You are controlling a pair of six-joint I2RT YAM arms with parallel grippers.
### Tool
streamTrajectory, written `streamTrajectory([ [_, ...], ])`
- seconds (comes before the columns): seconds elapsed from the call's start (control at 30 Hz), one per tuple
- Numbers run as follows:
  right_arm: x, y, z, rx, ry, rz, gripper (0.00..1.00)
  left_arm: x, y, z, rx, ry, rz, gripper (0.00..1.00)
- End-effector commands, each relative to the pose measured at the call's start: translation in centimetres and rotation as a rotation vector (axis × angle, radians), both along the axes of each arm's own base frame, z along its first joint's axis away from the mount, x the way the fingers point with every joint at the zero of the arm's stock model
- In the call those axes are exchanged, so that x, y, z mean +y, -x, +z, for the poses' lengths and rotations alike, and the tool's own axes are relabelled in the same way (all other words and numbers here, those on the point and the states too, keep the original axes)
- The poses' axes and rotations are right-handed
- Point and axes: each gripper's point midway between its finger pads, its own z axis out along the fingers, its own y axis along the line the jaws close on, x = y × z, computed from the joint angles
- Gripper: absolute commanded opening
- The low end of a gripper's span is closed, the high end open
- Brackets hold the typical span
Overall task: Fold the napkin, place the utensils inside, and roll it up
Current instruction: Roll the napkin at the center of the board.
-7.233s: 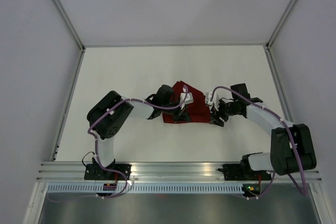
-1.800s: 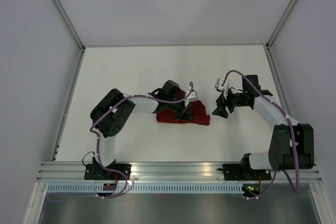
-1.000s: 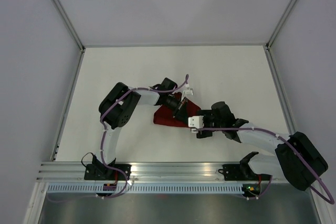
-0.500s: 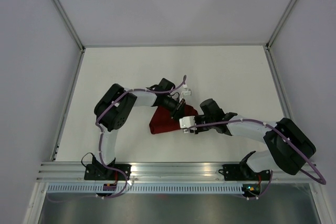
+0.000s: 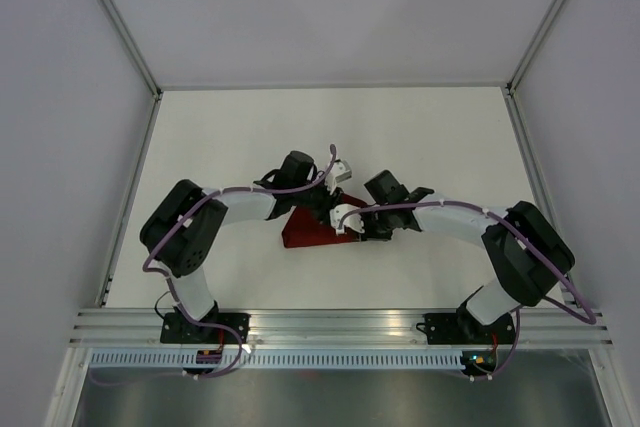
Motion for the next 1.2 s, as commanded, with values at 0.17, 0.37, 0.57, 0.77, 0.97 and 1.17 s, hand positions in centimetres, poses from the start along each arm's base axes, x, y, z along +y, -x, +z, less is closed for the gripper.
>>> streamTrajectory([
  [0.17,-2.7,3.3,-2.6,0.236,0.155,-0.087,0.19,4.1,-7.2,5.0,-0.308,0.037,0.421,0.42],
  [0.37,-3.3,3.4,-2.8,0.354,0.202,-0.122,0.19,8.7,-9.0,7.8,-0.446,0.07,0.707,0.47],
  [0.57,-3.4,2.6,-2.5,0.504,0.224,-0.183,0.18,12.0,-9.2,12.7,-0.553,0.183,0.904,0.55],
  [0.77,-3.9,1.6,-3.2,0.675,0.234,-0.254,0.18,13.4,-8.0,16.6,-0.633,0.287,0.943,0.57],
  [0.97,-4.7,0.8,-3.8,0.877,0.268,-0.24,0.18,12.9,-5.6,17.3,-0.734,0.303,0.831,0.55],
  [1.17,-5.0,-0.2,-5.0,1.001,0.278,-0.229,0.19,9.7,-3.0,16.5,-0.859,0.204,0.667,0.58],
])
